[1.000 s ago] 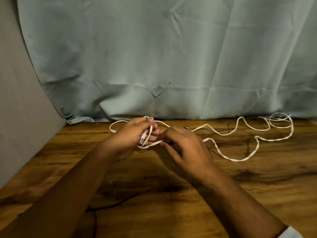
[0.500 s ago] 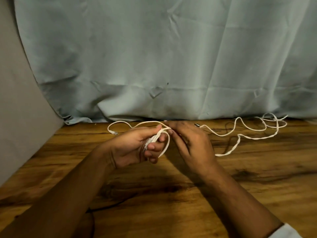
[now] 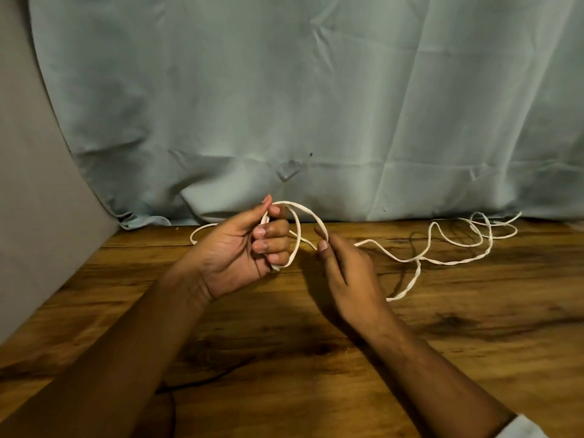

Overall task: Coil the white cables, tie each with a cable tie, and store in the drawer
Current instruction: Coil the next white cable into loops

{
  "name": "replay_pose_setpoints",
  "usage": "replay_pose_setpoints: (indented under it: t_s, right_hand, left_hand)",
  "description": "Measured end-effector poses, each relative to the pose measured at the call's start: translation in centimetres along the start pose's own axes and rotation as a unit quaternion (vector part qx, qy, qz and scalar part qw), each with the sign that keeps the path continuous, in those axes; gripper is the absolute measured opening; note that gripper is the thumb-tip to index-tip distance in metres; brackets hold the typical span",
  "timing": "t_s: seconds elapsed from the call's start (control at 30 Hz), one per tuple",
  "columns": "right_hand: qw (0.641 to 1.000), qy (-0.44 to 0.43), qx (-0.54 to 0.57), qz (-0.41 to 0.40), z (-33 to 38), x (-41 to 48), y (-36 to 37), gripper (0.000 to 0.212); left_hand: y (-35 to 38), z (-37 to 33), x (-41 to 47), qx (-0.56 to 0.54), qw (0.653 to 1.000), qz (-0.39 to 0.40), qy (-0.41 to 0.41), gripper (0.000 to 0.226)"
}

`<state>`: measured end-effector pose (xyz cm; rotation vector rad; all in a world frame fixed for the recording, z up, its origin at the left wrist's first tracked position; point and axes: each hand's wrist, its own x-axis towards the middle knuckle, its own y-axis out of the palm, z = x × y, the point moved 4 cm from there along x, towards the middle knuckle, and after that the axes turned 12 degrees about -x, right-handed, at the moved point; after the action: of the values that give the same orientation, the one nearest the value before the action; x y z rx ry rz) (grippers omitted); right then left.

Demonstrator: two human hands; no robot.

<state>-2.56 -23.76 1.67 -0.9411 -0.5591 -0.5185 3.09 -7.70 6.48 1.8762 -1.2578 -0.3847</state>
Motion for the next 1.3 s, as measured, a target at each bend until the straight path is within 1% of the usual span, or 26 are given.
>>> replay_pose_setpoints:
  t_s: [0.1,0.17,0.23,0.27,0.33,0.43,0.53,0.63,0.67,0.77,0.8,0.9,1.0,1.07,1.2,1.3]
  right_hand:
    - [0.996,0.018,0.035,-0.081,0.6,-0.1,-0.7,0.051]
    - [0.992,-0.01,0.017,-0.125,1.4,-0.3,-1.4,0.059]
    - [0.99,-0.054,-0.016,-0.131,1.9,-0.4,-1.6,0.064]
    - [0.99,-0.071,-0.033,-0.119,2.0,-0.4,-1.5,0.066]
    - [0.992,-0.086,-0.058,-0.068,2.2,-0.4,-0.8,0.07]
    - [0.994,-0.081,-0.065,0.011,2.4,-0.5,0.0,0.076]
    - [0.992,-0.085,-0.081,0.036,2.9,-0.4,0.1,0.078]
    - [0.99,-0.059,-0.115,0.058,2.9,-0.3,0.2,0.074]
    - [0.986,-0.052,-0.142,0.066,2.9,-0.3,0.2,0.068]
    - [0.979,-0.07,-0.179,0.071,3.5,-0.4,-0.2,0.022]
    - [0.977,-0.085,-0.18,0.074,3.8,-0.4,-0.3,0.014]
    - [0.96,-0.142,-0.218,0.104,4.5,-0.5,-0.3,0.013]
    - [0.95,-0.189,-0.218,0.122,5.0,-0.6,-0.5,0.014]
    - [0.946,-0.207,-0.221,0.112,5.1,-0.4,-0.9,0.022]
    - [0.94,-0.235,-0.215,0.121,5.0,-0.4,-1.1,0.029]
    - [0.944,-0.232,-0.216,0.092,4.8,-0.2,-1.5,0.023]
  left_hand:
    - [0.1,0.6,0.1,0.005,1.0,-0.001,-0.017,0.031]
    - [0.2,0.9,0.2,0.005,1.0,-0.002,-0.026,0.031]
    - [0.4,1.2,0.3,-0.003,0.999,0.003,-0.035,0.03]
    - [0.5,1.3,0.3,-0.007,0.999,0.008,-0.037,0.03]
    - [1.0,1.5,0.4,-0.014,0.999,0.015,-0.035,0.028]
    - [1.4,1.6,0.5,-0.025,0.999,0.007,-0.021,0.025]
    - [1.4,1.7,0.6,-0.038,0.999,-0.007,-0.009,0.027]
    - [1.6,1.8,0.8,-0.065,0.997,-0.045,0.027,0.028]
    - [1.8,1.7,0.9,-0.068,0.994,-0.062,0.05,0.028]
    - [2.2,1.2,1.0,-0.072,0.986,-0.09,0.123,0.024]
    - [2.3,1.0,1.0,-0.076,0.984,-0.092,0.135,0.024]
    - [1.6,0.1,0.9,-0.044,0.981,-0.119,0.149,0.027]
    - [0.1,-0.7,0.8,0.058,0.967,-0.183,0.166,0.031]
    - [-0.9,-0.6,0.8,0.126,0.954,-0.218,0.161,0.032]
    - [-1.6,0.6,0.8,0.193,0.943,-0.233,0.142,0.029]
    - [-1.3,1.3,0.7,0.268,0.926,-0.244,0.106,0.03]
